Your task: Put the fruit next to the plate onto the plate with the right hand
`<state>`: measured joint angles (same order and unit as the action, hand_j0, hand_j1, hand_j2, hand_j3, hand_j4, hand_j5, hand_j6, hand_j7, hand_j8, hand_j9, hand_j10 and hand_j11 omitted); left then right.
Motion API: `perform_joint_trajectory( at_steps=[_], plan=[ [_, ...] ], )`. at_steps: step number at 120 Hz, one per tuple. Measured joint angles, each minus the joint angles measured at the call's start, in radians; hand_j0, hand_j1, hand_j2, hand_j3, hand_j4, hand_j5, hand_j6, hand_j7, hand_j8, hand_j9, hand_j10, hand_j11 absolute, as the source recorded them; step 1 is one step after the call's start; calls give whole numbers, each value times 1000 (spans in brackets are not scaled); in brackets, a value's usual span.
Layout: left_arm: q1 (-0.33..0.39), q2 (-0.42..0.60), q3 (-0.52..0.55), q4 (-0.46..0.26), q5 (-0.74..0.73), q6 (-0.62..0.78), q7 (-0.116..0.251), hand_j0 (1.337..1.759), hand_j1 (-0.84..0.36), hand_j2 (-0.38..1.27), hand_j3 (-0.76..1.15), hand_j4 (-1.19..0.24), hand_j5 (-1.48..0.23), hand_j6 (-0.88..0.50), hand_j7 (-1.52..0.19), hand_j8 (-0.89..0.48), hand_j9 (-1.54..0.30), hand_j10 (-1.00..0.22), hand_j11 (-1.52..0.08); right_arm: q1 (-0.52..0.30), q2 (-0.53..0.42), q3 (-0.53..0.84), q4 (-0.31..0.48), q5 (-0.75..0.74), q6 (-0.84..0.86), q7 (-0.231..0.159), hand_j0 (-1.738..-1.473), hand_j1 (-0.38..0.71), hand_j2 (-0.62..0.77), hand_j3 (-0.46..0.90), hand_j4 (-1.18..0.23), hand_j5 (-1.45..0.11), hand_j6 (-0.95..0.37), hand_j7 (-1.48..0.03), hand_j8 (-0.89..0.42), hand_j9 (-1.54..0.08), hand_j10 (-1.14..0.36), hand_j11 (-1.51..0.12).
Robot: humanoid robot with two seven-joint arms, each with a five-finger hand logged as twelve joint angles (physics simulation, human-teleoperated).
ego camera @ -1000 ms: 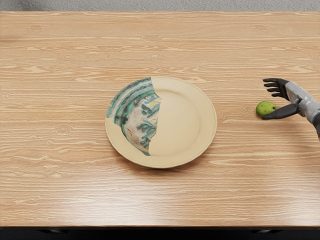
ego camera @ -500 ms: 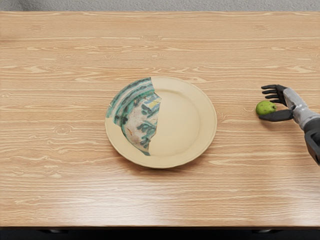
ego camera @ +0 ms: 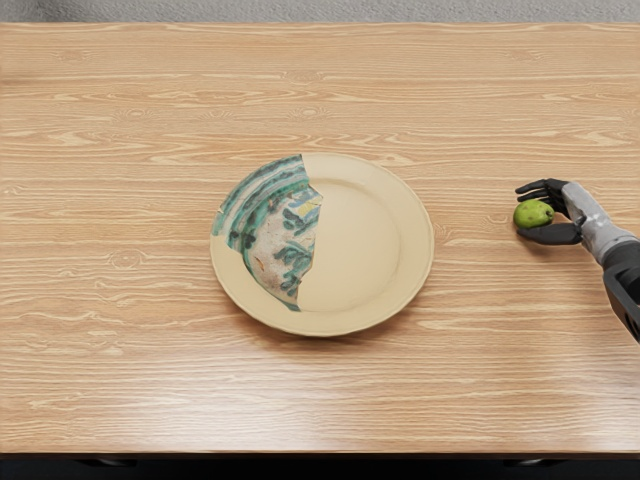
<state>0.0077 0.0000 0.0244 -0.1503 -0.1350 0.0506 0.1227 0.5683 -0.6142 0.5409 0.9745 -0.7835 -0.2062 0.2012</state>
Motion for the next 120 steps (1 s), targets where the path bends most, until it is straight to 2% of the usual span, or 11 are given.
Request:
perform_joint_trajectory(
  at_steps=[16, 39, 59, 86, 120],
  plan=[
    [0, 0, 0, 0, 0, 0, 0, 1658, 346, 1, 0, -4, -4, -4, -4, -4, -4, -3, -4, 1, -5, 4, 6, 9, 2, -3, -1655, 238, 9, 0, -555, -724, -473, -722, -404, -725, -399, -776],
    [0, 0, 0, 0, 0, 0, 0, 1658, 346, 1, 0, -3, -4, -4, -4, -3, -4, -3, -4, 5, -34, 9, 52, 30, 13, -4, -1655, 244, 29, 0, -576, -759, -462, -752, -389, -754, -518, -773],
    [0, 0, 0, 0, 0, 0, 0, 1658, 346, 1, 0, -3, -4, -3, -4, -3, -4, -3, -4, 9, -82, 11, 148, 56, 20, -20, -1655, 242, 25, 0, -584, -774, -455, -766, -380, -770, -519, -779],
    [0, 0, 0, 0, 0, 0, 0, 1658, 346, 1, 0, -3, -4, -3, -4, -3, -3, -3, -3, 33, -85, 23, 235, 66, 63, -39, -1655, 245, 53, 0, -590, -785, -458, -774, -380, -777, -524, -776],
    [0, 0, 0, 0, 0, 0, 0, 1658, 346, 1, 0, -3, -4, -3, -4, -3, -4, -3, -4, 66, -30, 24, 271, 69, 92, -41, -1655, 244, 102, 0, -593, -800, -477, -784, -389, -790, -530, -779]
  ],
)
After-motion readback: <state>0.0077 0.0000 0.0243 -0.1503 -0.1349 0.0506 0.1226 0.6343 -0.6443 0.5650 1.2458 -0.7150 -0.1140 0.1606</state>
